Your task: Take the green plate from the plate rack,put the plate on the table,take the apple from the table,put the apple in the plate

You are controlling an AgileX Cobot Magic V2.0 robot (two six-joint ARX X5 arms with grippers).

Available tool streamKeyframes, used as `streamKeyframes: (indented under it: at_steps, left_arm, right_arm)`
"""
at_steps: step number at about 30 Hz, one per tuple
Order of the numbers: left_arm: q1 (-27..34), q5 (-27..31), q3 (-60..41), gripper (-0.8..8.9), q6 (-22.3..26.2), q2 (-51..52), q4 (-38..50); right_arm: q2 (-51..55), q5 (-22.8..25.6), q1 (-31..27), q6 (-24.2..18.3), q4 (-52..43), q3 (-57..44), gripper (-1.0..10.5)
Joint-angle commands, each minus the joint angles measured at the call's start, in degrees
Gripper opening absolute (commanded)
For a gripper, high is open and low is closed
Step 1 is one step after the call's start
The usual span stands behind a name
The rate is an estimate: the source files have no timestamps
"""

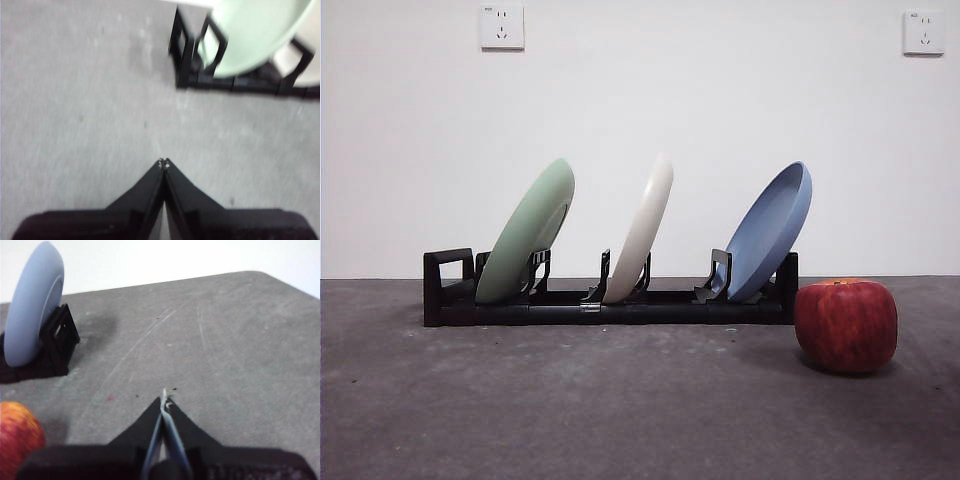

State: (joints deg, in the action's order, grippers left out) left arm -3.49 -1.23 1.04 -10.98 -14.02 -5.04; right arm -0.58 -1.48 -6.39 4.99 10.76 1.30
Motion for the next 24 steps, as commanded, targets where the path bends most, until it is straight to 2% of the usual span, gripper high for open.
streamKeyframes:
  at_steps: [1,2,6,11,14,19,24]
  left_arm:
    - [0.17,-0.28,-0.42,-0.04,-1.7,-0.02,0.98]
    - [0.17,-0.31,-0.42,-0.04,-2.43,-0.02,1.53]
    - [0.17,-2.91,0.87,-0.04,-6.12,-0.02,1.88]
    - [0.17,-7.69,5.88,-0.04,-6.45,-1.29,1.86]
    - [0.17,-9.88,10.6,-0.04,-6.58,-3.93,1.79]
    - [0.17,-14.32,20.39,-0.04,-6.56,-11.1,1.55]
    - [0.17,-20.39,31.15,-0.04,-6.49,-20.59,0.22]
  right_arm:
    - [0.07,-0.04,0.04,10.12,-0.33,-0.44,0.0]
    - [0.07,-0.02,0.04,13.14,-0.61,-0.44,0.0]
    - [0.07,-0.09,0.04,19.04,-4.55,-0.39,0.0]
    - [-1.4,-1.53,0.07,19.04,-7.78,2.4,-0.1]
    - [-4.5,-4.68,0.07,19.02,-7.74,6.45,-0.1]
    - [-14.05,-10.12,0.07,19.04,-6.19,15.89,-0.1]
    - [-27.43,-17.59,0.07,18.78,0.81,29.46,-0.1]
